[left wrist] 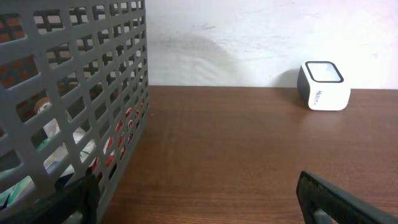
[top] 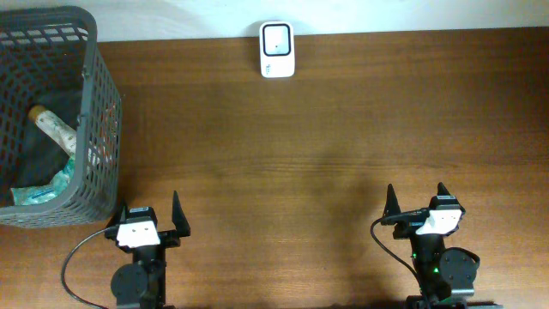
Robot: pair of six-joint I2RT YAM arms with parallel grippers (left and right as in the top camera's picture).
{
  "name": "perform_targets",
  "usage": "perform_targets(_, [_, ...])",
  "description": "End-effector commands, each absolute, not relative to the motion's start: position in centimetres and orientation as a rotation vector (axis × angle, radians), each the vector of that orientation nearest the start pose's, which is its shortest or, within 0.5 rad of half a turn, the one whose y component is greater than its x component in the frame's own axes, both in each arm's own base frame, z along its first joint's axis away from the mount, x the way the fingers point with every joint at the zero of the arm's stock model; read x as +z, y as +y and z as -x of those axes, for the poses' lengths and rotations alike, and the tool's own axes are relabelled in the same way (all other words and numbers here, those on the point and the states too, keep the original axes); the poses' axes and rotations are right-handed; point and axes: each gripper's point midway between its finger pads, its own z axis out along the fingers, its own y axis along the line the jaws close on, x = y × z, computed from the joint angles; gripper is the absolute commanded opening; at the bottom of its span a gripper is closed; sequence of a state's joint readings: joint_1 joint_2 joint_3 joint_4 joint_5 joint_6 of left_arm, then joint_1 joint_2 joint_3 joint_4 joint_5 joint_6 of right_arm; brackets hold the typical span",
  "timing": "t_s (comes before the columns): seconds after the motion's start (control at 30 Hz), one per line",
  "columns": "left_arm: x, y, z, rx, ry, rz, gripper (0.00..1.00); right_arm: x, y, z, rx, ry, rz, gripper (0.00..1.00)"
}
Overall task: Scan the item barcode
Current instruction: 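Move the left gripper toward the grey basket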
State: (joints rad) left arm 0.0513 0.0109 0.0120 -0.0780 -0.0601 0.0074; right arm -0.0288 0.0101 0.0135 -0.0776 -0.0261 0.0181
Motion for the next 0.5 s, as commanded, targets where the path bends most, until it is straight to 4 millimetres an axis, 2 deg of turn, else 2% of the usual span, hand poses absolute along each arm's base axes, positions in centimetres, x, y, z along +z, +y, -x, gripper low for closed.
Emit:
perform_targets(0.0, [15.63, 2.11, -24.51, 0.100, 1.650, 0.062, 0.99, 15.47, -0.11, -24.63, 0.014, 1.653, -0.012, 0.99])
perform_targets(0.47, [15.63, 2.10, -24.51, 0.099, 1.650, 0.062, 0.99, 15.47, -0.11, -24.63, 0.014, 1.653, -0.012, 0.99])
